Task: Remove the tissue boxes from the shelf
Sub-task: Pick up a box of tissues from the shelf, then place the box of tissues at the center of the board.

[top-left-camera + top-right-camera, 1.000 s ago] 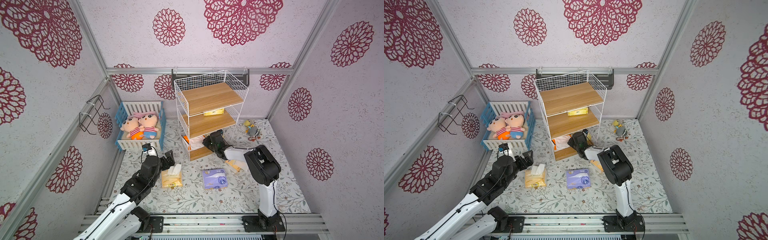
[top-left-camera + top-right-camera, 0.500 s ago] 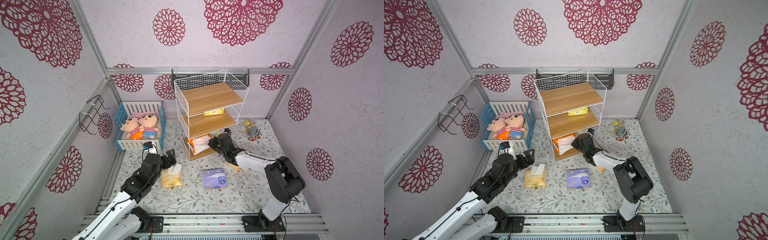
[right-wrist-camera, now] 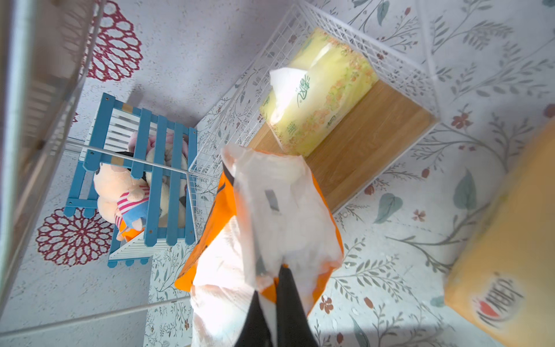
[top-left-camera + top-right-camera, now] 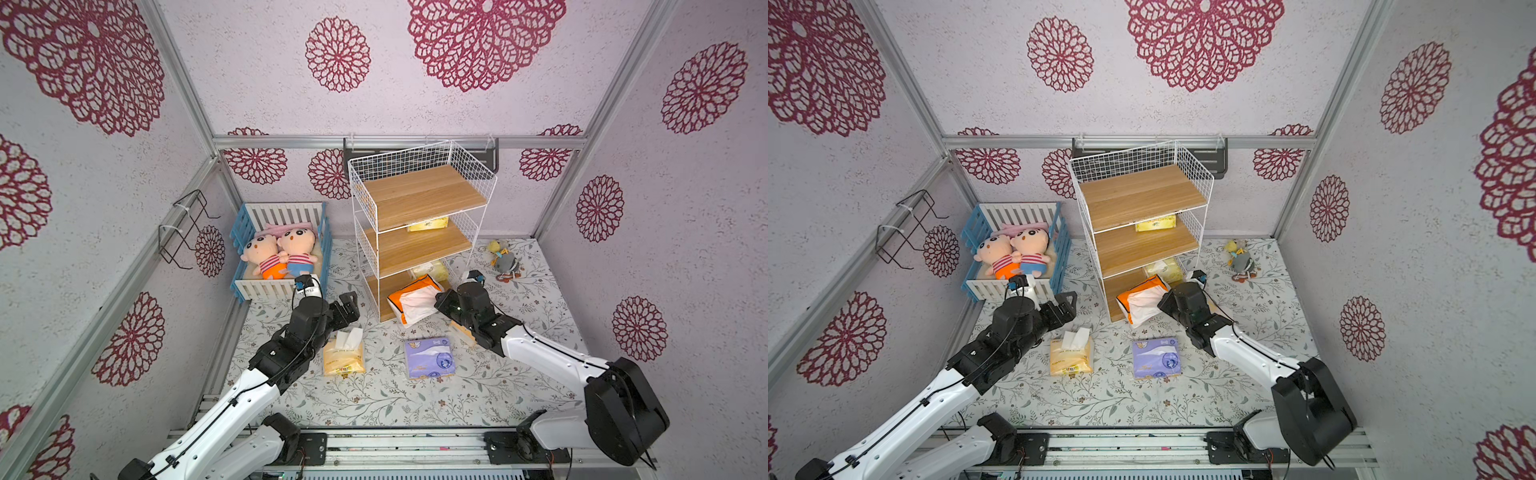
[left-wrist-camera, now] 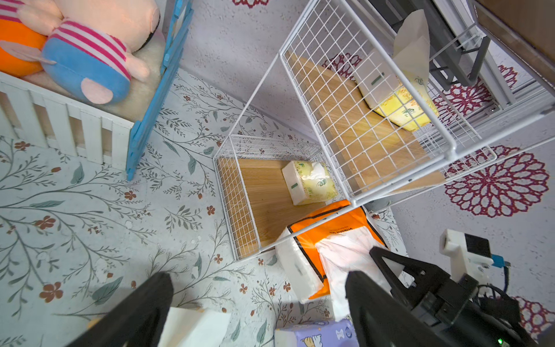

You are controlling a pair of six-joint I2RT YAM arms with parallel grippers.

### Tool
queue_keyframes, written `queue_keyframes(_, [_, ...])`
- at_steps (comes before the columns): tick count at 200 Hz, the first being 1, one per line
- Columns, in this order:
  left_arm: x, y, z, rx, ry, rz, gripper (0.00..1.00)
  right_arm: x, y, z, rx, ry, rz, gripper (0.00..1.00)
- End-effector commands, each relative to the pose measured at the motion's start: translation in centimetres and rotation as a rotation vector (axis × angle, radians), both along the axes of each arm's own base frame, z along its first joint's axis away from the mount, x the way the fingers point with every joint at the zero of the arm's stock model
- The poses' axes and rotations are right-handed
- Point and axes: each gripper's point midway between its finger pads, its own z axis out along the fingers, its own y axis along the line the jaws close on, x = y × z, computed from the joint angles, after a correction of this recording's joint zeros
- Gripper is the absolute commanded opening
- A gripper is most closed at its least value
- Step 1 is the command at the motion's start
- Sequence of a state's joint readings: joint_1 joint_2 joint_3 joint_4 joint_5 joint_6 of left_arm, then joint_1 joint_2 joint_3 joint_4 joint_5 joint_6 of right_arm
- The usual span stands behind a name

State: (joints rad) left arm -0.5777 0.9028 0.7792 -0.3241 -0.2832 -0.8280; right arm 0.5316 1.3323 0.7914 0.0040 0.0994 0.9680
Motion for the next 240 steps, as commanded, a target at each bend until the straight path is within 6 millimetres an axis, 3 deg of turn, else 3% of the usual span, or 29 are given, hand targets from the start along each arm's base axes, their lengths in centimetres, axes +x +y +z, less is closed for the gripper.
queue_keyframes(1, [0.2,-0.2,1.3,-0.024,-0.034,0.015,0.97,-1.3,-0.3,2.9,0.002,-0.065,0.006,0.00])
queue_keyframes(50, [-0.2,0.9,1.3,-0.025,-0.049,0.061,0.97,-5.3,0.7,4.0,0.037,-0.062,0.018,0.00])
queue_keyframes(111, [-1.1,3.5,2.8,0.039,-0.086,0.137,0.97,-9.2,5.4,3.1,0.021,-0.029,0.087,0.00])
queue_keyframes(150, [-1.7,4.4,3.4,0.043,-0.097,0.150,0.97,-9.4,8.3,1.7,-0.072,-0.015,0.099,0.00])
queue_keyframes(180, [-2.5,4.9,4.1,0.031,-0.112,0.151,0.97,-8.9,8.9,-0.6,-0.170,0.017,0.082,0.00])
queue_keyframes(213, [-3.1,5.3,4.6,0.019,-0.124,0.154,0.97,-8.8,9.7,-1.7,-0.206,0.036,0.090,0.00])
queue_keyframes(240, [-3.1,5.5,4.3,0.025,-0.122,0.158,0.97,-9.4,11.5,-2.8,-0.195,0.056,0.132,0.00])
